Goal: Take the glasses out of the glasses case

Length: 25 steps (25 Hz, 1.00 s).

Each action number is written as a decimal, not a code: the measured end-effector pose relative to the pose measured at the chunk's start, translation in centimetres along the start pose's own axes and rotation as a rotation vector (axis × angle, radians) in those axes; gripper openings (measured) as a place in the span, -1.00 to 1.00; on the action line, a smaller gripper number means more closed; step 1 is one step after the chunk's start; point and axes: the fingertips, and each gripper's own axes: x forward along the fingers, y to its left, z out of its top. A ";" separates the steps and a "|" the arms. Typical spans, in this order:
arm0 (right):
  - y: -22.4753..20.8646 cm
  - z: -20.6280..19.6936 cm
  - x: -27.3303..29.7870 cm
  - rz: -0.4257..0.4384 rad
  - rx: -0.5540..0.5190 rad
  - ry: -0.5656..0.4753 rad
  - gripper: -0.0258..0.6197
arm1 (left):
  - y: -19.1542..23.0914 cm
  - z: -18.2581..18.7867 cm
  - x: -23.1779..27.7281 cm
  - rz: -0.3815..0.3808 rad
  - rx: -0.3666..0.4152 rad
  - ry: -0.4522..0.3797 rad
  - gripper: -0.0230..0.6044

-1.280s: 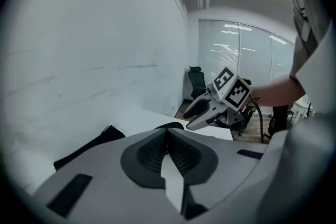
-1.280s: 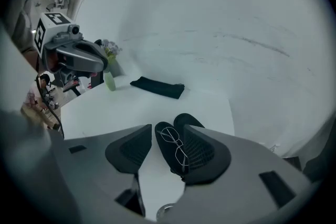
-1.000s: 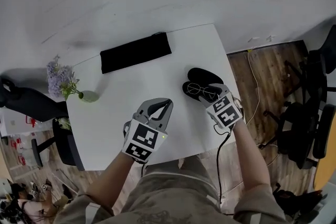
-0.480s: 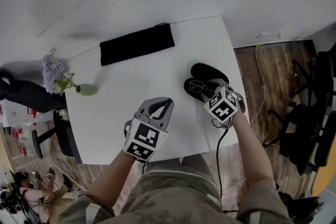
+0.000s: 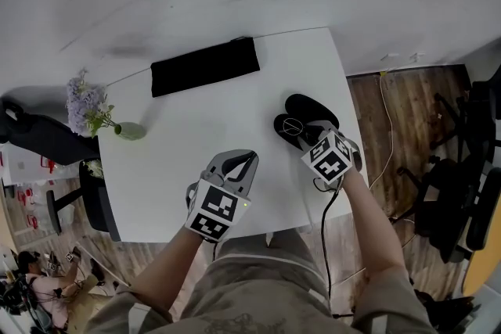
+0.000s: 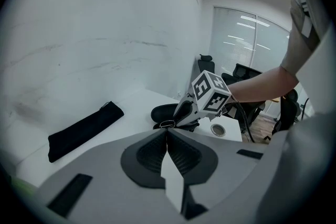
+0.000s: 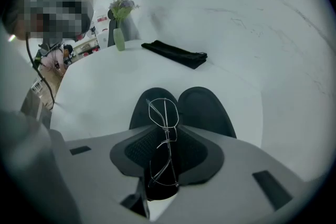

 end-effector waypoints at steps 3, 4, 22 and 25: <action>-0.4 1.0 -1.5 -0.018 0.064 -0.065 -0.52 | -0.2 0.3 -0.3 0.005 0.007 -0.010 -0.87; -0.6 1.4 -2.2 -0.033 0.077 -0.088 -0.52 | -0.3 0.5 -0.5 0.008 0.009 -0.014 -0.87; -1.3 12.8 -28.4 -0.249 0.221 -0.699 -0.52 | 0.3 12.7 -10.8 0.188 0.059 -0.327 -0.87; -0.5 13.5 -33.3 -0.288 0.223 -0.781 -0.52 | -0.1 14.7 -13.3 0.216 0.078 -0.389 -0.87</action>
